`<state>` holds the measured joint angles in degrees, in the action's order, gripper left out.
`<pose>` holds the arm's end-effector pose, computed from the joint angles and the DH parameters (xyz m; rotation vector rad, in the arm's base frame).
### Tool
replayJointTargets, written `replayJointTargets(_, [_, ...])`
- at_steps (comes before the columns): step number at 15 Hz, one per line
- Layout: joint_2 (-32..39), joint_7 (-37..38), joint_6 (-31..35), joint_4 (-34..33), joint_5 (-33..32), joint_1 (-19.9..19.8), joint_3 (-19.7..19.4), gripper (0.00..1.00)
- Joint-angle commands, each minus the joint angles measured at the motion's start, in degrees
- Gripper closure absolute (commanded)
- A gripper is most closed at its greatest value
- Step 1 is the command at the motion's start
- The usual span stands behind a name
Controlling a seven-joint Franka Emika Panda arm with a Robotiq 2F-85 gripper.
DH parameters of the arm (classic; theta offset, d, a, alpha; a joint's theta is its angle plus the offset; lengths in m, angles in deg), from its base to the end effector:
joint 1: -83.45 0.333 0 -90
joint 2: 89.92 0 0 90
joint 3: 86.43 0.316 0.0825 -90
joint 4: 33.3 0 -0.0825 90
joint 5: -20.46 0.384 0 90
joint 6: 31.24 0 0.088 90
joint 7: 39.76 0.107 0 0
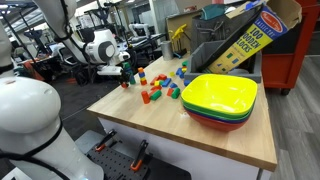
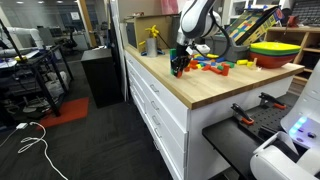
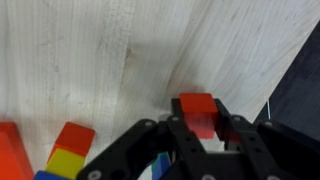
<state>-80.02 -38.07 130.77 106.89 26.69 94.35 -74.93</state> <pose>0.4702 0.1892 0.2533 -2.9837 -0.3825 -0.2849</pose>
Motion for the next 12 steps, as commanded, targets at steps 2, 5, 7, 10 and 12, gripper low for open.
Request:
replayJointTargets(2, [-8.59, 3.56, -2.3, 5.66, 3.21, -0.04, 0.77, 0.92])
replayJointTargets(5, [-12.95, 4.88, -4.2, 7.06, 5.38, 0.05, 0.6, 0.92])
replayJointTargets(7, [-15.19, 4.75, -5.94, 7.23, 6.65, 0.18, 0.24, 0.92])
replayJointTargets(10, [-17.65, 6.98, -9.69, 6.84, 5.21, -0.27, -0.35, 0.92])
replayJointTargets(12, [-18.81, 6.89, -11.86, 6.3, 6.49, -0.25, -0.89, 0.92])
